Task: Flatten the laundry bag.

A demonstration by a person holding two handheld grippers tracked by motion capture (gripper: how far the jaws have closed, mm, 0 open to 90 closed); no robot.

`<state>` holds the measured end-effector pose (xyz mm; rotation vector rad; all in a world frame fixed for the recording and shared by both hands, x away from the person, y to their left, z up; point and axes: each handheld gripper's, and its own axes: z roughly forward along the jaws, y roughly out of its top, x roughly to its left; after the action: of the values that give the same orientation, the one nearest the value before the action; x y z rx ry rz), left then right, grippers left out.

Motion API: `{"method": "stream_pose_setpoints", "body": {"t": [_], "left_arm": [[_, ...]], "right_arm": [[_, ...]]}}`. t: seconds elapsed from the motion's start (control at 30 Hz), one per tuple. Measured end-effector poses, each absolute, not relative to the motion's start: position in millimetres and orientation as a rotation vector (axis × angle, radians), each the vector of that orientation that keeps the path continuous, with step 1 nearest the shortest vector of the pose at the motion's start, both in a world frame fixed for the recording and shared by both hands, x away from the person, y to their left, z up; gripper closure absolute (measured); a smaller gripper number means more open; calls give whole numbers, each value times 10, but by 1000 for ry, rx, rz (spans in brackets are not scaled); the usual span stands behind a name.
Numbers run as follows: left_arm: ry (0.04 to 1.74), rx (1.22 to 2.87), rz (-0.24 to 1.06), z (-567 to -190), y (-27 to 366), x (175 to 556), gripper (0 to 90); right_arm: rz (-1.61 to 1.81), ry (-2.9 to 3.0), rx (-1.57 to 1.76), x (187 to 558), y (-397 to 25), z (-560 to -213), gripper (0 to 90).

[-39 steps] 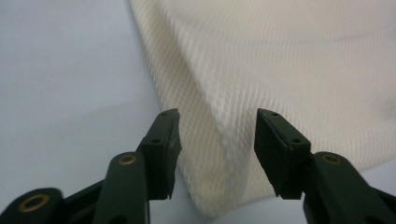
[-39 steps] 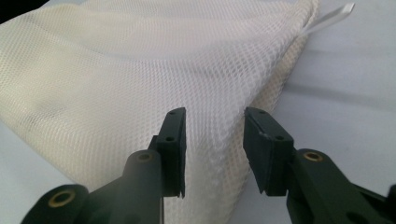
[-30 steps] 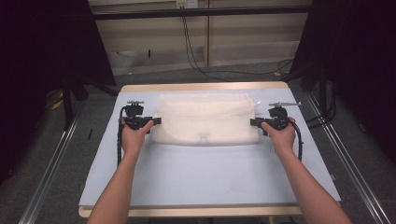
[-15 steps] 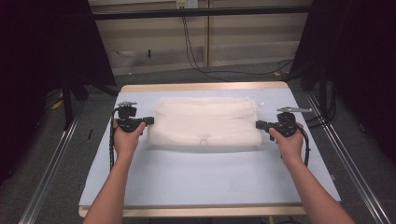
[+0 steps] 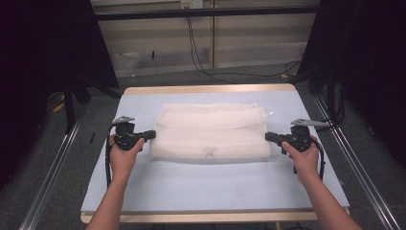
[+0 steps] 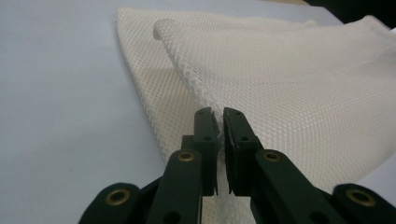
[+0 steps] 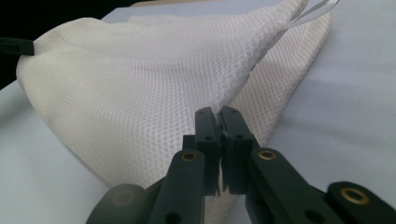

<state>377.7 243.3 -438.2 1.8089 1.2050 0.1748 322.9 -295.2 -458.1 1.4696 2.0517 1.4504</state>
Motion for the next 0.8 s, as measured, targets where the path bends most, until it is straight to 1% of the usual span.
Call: {"method": "stream_pose_setpoints", "body": {"t": [0.13, 0.27, 0.3, 0.43, 0.57, 0.63, 0.7, 0.77, 0.8], "left_arm": [[1195, 1802, 165, -4402, 2491, 3673, 851], [1148, 1825, 129, -4449, 2505, 3496, 844], [1142, 1850, 122, -4472, 2514, 3483, 838], [1168, 1858, 113, -4562, 2500, 3476, 833], [1189, 1859, 97, -4581, 2495, 3513, 822], [1192, 1888, 92, -4568, 2474, 3540, 824], [1203, 1908, 86, -4551, 2461, 3559, 799], [1219, 1899, 93, -4542, 2471, 3587, 715], [1219, 1899, 93, -4542, 2471, 3587, 709]], "right_arm": [[1456, 2086, 1436, 3099, -2951, -4591, 870], [1451, 2120, 1382, 2925, -2968, -4604, 860], [1447, 2129, 1388, 2912, -2982, -4623, 852], [1387, 2182, 1419, 2908, -2965, -4672, 847], [1354, 2202, 1429, 2937, -2939, -4685, 851], [1359, 2207, 1422, 2939, -2942, -4682, 853], [1366, 2222, 1417, 2935, -2946, -4676, 836], [1367, 2212, 1471, 2959, -2969, -4694, 766], [1367, 2212, 1471, 2959, -2969, -4694, 766]]}}
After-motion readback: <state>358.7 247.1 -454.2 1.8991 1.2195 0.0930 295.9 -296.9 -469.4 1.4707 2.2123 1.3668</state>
